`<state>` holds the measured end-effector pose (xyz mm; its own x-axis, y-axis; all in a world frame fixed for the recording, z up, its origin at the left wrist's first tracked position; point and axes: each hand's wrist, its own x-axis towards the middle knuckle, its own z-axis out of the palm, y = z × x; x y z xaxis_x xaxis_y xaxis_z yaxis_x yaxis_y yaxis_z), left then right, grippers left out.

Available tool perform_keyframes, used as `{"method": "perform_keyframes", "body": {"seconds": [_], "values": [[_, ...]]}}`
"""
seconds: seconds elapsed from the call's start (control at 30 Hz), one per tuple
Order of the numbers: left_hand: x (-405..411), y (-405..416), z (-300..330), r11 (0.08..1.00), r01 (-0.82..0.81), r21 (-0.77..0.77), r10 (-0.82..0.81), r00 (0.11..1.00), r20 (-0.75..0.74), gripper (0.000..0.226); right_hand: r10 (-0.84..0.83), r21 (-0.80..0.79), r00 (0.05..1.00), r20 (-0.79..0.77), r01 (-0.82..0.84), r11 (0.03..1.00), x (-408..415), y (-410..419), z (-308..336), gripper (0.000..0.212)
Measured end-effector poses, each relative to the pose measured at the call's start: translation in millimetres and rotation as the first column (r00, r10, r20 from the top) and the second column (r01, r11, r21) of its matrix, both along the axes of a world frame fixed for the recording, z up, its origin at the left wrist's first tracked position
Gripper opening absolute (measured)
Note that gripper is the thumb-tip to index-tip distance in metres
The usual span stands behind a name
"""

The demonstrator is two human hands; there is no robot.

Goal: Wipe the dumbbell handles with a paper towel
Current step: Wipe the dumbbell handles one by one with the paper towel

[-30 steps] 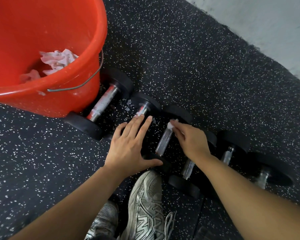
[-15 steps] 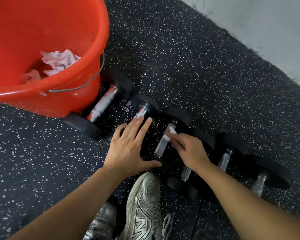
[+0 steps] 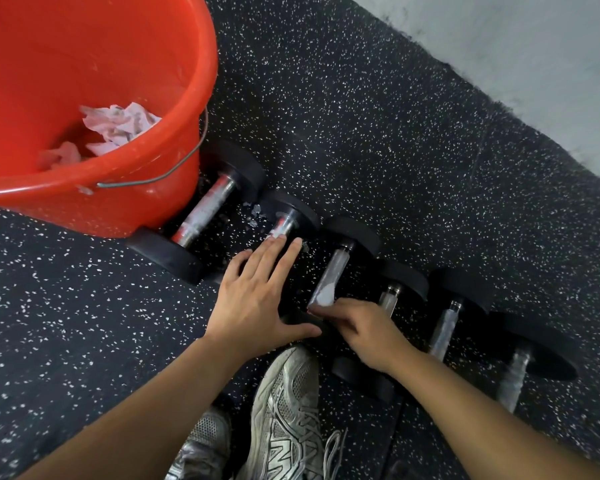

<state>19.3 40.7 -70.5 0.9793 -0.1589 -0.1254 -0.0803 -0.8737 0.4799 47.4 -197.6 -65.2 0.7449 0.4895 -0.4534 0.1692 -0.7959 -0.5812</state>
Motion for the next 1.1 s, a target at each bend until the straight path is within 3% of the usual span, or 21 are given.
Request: {"method": "perform_keyframes", "body": {"seconds": [0.07, 0.17, 0.23, 0.37, 0.47, 0.53, 0.67, 0.87, 0.9, 0.97, 1.03, 1.1], "values": [[0.2, 0.1, -0.7, 1.0, 0.0, 0.001, 0.0, 1.0, 0.003, 0.133, -0.01, 0.018, 1.0, -0.029, 0.011, 1.0, 4.7, 1.2, 2.1, 0.043], [0.1, 0.2, -0.7, 1.0, 0.003, 0.003, -0.003, 1.0, 0.001, 0.133, -0.105, 0.029, 0.992, 0.067, 0.103, 0.994, 12.1, 4.4, 7.0, 0.038], [0.0, -0.3, -0.5, 1.0, 0.002, -0.007, -0.002, 1.0, 0.002, 0.134, -0.032, -0.042, 0.996, 0.083, 0.035, 0.999, 15.4, 6.6, 7.2, 0.04], [0.0, 0.3, -2.1, 1.0, 0.003, -0.002, -0.003, 1.0, 0.01, 0.133, 0.09, -0.083, 0.994, -0.056, -0.095, 0.992, 25.5, 15.1, 10.1, 0.037], [0.0, 0.4, -2.5, 1.0, 0.006, -0.003, -0.006, 1.0, 0.006, 0.134, -0.046, -0.123, 0.994, 0.1, 0.058, 0.991, 30.9, 17.5, 11.7, 0.033], [0.0, 0.4, -2.7, 1.0, 0.007, -0.005, -0.007, 1.0, 0.006, 0.133, -0.001, -0.19, 0.991, 0.135, 0.027, 0.981, 30.7, 19.4, 11.1, 0.033], [-0.2, 0.6, -4.0, 1.0, 0.006, 0.0, -0.006, 1.0, 0.012, 0.133, 0.076, -0.141, 0.992, -0.097, -0.089, 0.986, 29.3, 26.0, 13.2, 0.033], [-0.4, 0.6, -5.9, 1.0, 0.008, -0.008, -0.008, 1.0, 0.019, 0.132, -0.124, -0.03, 0.954, -0.273, 0.121, 0.992, 18.5, 16.3, 12.9, 0.032], [-0.4, 0.5, -6.6, 1.0, 0.009, -0.005, -0.009, 1.0, 0.023, 0.132, -0.171, -0.016, 0.95, -0.262, 0.173, 0.985, 16.7, 15.0, 13.0, 0.034], [-0.4, 0.6, -7.3, 1.0, 0.007, -0.005, -0.007, 0.999, 0.031, 0.133, -0.249, -0.056, 0.965, -0.086, 0.245, 0.968, 12.3, 12.0, 13.4, 0.039], [-0.6, 0.9, -8.0, 1.0, 0.006, -0.006, -0.005, 0.999, 0.036, 0.133, -0.21, -0.121, 0.976, 0.057, 0.215, 0.969, 5.2, 11.2, 13.1, 0.04], [-0.9, 0.5, -9.1, 1.0, 0.006, -0.003, -0.006, 0.999, 0.044, 0.134, -0.168, -0.103, 0.986, 0.007, 0.168, 0.98, 2.2, 12.5, 13.2, 0.037]]}}
